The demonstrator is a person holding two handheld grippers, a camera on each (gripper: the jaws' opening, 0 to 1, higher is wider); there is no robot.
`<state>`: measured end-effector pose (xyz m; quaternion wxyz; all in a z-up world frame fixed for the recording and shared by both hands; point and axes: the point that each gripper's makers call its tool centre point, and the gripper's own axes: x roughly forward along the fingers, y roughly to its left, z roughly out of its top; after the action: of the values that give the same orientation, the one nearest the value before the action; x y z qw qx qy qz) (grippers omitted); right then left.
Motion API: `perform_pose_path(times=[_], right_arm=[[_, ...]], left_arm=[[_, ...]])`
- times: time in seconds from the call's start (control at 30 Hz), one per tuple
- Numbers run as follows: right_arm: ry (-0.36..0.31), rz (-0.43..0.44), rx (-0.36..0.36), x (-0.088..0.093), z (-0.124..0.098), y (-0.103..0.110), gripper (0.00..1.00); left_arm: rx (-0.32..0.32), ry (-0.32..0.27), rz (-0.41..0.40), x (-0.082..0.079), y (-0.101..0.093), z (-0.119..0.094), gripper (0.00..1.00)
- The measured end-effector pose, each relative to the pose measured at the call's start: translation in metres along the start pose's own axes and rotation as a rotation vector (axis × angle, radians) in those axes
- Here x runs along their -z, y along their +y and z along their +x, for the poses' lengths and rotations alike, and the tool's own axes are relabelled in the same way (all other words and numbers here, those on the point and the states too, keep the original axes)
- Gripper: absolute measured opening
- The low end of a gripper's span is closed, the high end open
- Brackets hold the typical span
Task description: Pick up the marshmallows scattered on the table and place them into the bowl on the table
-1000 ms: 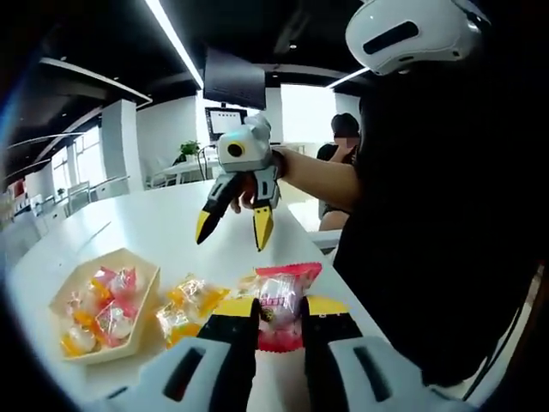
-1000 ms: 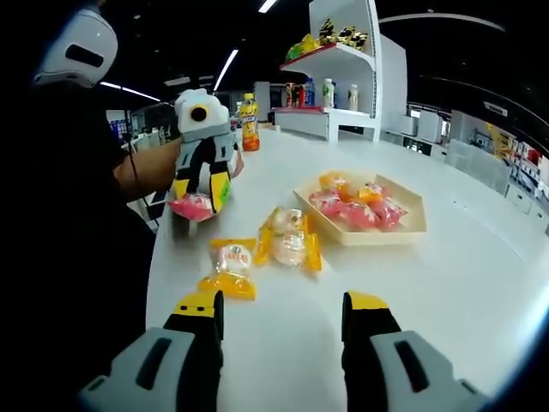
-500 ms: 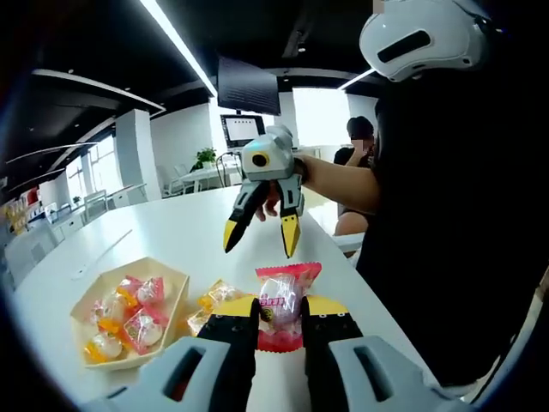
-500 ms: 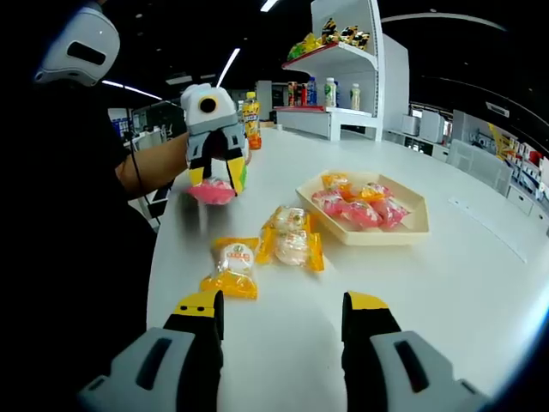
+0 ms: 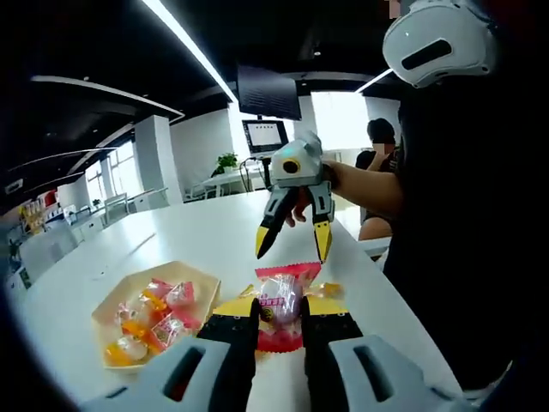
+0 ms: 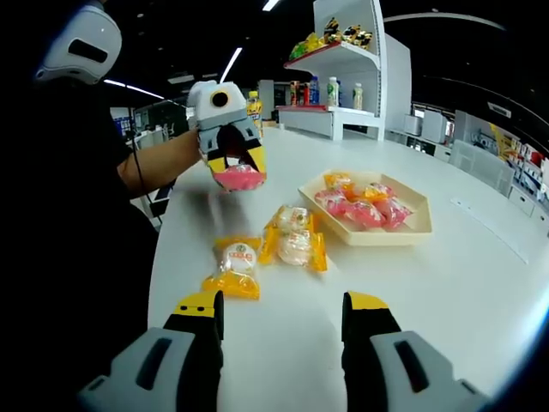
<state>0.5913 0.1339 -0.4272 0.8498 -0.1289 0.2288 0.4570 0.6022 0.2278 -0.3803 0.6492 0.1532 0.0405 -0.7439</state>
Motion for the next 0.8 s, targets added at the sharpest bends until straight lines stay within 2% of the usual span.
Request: perform_pose_path(times=[0.27, 0.43, 0.63, 0.8], right_arm=[[0.001, 0.001, 0.002, 0.000, -0.001, -0.001, 0.54], [0.002, 0.000, -0.002, 0.000, 0.000, -0.001, 0.54], [0.003, 0.002, 0.000, 0.000, 0.000, -0.002, 0.54], [0.002, 0.002, 0.000, 0.001, 0.000, -0.001, 0.54]], left_arm=[[-0.089, -0.017, -0.009, -0.002, 0.021, -0.001, 0.19], [-0.124, -0.043, -0.030, -0.006, 0.028, -0.001, 0.19], [-0.180, -0.043, -0.032, -0.006, 0.041, -0.002, 0.19], [-0.266, -0.054, -0.048, -0.008, 0.061, -0.007, 0.19]])
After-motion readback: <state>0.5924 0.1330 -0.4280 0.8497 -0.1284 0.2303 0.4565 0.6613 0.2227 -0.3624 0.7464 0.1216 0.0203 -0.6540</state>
